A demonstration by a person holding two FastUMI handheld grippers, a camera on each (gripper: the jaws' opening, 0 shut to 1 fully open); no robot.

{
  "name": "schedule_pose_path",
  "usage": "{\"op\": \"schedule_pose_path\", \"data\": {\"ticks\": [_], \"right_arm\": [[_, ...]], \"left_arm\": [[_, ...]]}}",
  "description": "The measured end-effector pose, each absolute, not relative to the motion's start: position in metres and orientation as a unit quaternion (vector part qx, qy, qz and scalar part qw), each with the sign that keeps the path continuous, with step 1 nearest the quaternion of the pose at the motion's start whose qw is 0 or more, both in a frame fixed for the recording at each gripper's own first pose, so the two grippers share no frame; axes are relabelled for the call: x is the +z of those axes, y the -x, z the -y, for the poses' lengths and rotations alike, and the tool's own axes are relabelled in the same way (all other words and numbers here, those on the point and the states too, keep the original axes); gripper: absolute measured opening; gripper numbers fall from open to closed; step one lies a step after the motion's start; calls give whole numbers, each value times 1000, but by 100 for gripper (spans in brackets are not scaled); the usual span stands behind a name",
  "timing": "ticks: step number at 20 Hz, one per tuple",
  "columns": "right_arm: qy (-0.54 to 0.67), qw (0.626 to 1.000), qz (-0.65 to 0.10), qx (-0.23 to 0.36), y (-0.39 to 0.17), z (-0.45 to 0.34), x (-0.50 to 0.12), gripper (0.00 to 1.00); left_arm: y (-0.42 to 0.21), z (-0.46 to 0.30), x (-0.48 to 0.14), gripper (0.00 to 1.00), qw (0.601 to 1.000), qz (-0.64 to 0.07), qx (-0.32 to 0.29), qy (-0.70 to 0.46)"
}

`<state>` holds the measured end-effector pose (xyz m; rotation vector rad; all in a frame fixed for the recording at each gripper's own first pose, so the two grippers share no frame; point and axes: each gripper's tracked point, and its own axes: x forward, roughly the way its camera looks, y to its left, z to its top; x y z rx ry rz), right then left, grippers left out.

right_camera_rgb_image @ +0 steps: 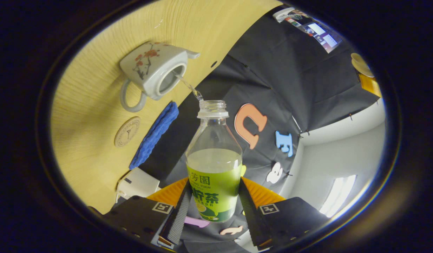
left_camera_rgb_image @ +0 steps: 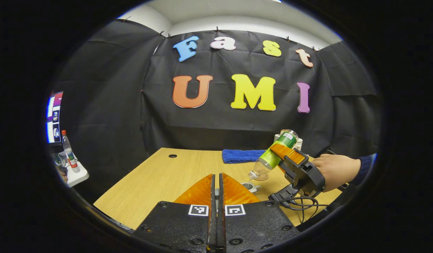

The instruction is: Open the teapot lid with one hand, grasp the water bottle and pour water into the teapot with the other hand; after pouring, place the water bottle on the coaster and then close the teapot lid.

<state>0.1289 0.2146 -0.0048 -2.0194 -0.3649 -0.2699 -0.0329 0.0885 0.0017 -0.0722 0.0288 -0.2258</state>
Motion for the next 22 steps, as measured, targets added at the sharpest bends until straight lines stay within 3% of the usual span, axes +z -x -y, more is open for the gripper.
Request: {"op": "schedule_pose_path", "data": {"ticks": [4, 11, 18, 22], "right_arm": [[849, 492, 150, -120, -129, -217, -7, 75], [847, 495, 152, -117, -129, -219, -9, 74], [735, 665, 100, -86, -143, -186, -35, 74], [609, 791, 44, -30, -143, -172, -58, 77]], "left_arm": [[31, -92, -3, 3, 993, -19, -107, 35], [27, -90, -3, 3, 994, -19, -106, 34], [28, -91, 1, 3, 994, -9, -100, 33], [28, -91, 2, 3, 995, -6, -96, 40]]}}
